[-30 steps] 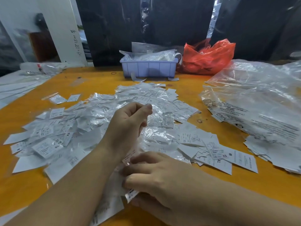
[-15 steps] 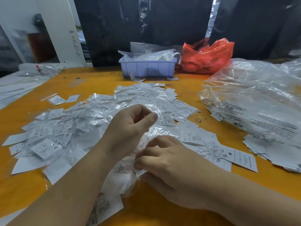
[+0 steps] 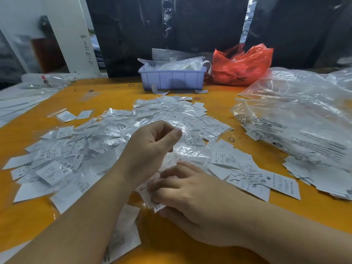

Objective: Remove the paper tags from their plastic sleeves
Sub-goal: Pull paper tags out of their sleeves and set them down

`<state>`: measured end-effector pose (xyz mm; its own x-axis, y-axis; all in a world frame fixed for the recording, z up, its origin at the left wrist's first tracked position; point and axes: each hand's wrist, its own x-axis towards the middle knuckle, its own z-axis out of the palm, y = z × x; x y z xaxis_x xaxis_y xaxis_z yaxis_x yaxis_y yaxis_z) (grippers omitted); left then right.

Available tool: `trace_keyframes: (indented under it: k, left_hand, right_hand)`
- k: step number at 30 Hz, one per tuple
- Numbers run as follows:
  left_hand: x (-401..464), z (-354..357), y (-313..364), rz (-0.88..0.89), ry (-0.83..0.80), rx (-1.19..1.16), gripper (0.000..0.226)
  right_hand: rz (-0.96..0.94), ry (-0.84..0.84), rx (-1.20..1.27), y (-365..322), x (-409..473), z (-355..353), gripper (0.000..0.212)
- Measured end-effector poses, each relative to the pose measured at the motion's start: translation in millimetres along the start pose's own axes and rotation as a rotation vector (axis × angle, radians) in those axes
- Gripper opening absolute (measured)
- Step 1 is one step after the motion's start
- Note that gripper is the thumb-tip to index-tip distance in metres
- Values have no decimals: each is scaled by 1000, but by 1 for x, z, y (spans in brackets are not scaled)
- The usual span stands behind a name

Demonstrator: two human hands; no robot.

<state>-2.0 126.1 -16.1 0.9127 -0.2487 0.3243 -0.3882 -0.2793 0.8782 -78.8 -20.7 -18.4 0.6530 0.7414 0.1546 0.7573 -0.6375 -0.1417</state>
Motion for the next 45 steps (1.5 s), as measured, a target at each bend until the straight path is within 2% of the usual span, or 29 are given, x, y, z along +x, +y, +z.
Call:
trace_keyframes:
  k: [4,9,11,14,16,18,23,27,36,41,45]
  left_hand:
    - [-1,-8,4,57,-42,160,9]
    - [-3,-26,8,-64,-315,549,3]
    - [-2,-37,11,-165,-427,611,9]
    - [-3,-48,16,-345,-595,576,29]
    - [-5,-49,15,-385,-646,572,40]
    - [-5,-47,12,-369,-623,581,40]
    - [-2,-47,7,-310,-538,601,20]
    - [-2,-45,6,-266,-517,598,15]
    - [2,-56,15,-168,-358,323,19]
    - [0,-49,11,-181,-349,506,13]
    - [-7,-26,7,-84,-220,526,8]
  right_hand:
    - [61,35,-34,7,-1,0,28]
    - [102,37,-35,12,-3,-2,23]
    - [106,38,-29,14,-3,-2,21]
    - [112,47,-9,15,-3,-3,21]
    - [122,56,30,16,-3,-3,22]
    - [132,65,60,17,-3,-4,23]
    - [135,91,93,18,-3,-3,22]
    - [132,134,127,19,-4,-3,19]
    - [290,283,496,26,-6,-5,8]
    - [302,287,511,28,-6,-4,7]
    - [301,434,462,32,-7,-9,7]
